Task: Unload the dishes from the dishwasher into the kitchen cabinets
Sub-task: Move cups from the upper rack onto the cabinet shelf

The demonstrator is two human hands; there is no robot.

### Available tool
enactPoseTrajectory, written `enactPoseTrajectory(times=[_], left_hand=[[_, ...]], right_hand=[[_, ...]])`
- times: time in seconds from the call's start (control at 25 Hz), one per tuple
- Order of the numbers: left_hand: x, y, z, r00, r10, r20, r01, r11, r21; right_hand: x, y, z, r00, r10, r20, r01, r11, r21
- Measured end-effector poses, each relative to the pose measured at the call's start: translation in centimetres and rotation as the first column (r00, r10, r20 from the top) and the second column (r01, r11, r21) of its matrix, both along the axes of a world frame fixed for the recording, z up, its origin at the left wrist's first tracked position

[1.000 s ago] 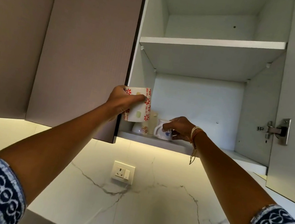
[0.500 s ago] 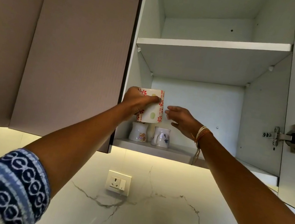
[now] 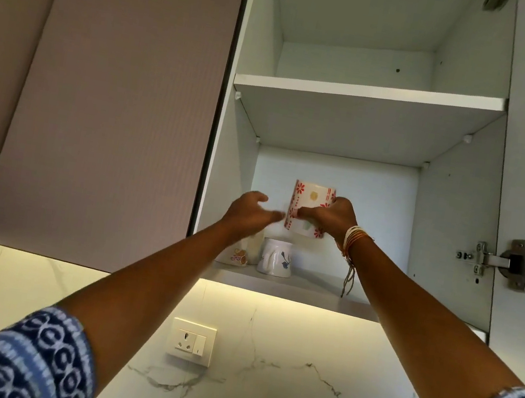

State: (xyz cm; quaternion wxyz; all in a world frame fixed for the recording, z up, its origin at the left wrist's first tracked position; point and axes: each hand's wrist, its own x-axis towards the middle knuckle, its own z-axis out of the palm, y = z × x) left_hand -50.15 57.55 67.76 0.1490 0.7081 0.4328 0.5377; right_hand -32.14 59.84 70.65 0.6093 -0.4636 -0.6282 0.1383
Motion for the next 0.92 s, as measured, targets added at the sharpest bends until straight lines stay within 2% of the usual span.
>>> enactPoseTrajectory(times=[0.08, 0.16, 0.24, 0.44, 0.6, 0.76, 0.92], left_hand=[[-0.9, 0.6, -2.3, 0.996, 0.090, 0.010, -0.091, 0.988, 0.126], [-1.4, 0.7, -3.8, 0.989, 0.099, 0.112, -0.123, 0.963, 0.241], [-1.5, 0.8, -4.6, 0.984, 0.075, 0.164, -0.118, 0.955, 0.272], [-2.0, 1.1, -5.5, 0.997, -0.027, 0.070, 0.023, 0.998, 0.059], [-2.3, 1.2, -5.3, 0.998, -0.052, -0.027, 0.052, 0.999, -0.011], [-2.4, 1.4, -5.4, 0.995, -0.104, -0.005, 0.103, 0.994, -0.042], [-2.6, 1.2, -5.4, 0.989, -0.147, 0.028, 0.148, 0.986, -0.073]], right_hand=[[0.7, 1.1, -0.9, 0.999, -0.022, -0.031, 0.020, 0.997, -0.080], [0.8, 2.1, -2.0, 0.999, -0.013, -0.042, 0.007, 0.988, -0.154], [0.6, 2.9, -2.7, 0.999, 0.009, -0.040, -0.017, 0.974, -0.225], [-0.4, 4.6, -3.5, 0.996, 0.078, -0.039, -0.087, 0.934, -0.346], [-0.8, 5.0, -4.1, 0.998, 0.059, 0.004, -0.053, 0.928, -0.368], [-0.8, 5.4, -4.2, 0.994, 0.073, 0.077, -0.036, 0.914, -0.403], [-0.4, 5.5, -4.2, 0.986, 0.164, 0.010, -0.142, 0.880, -0.453]])
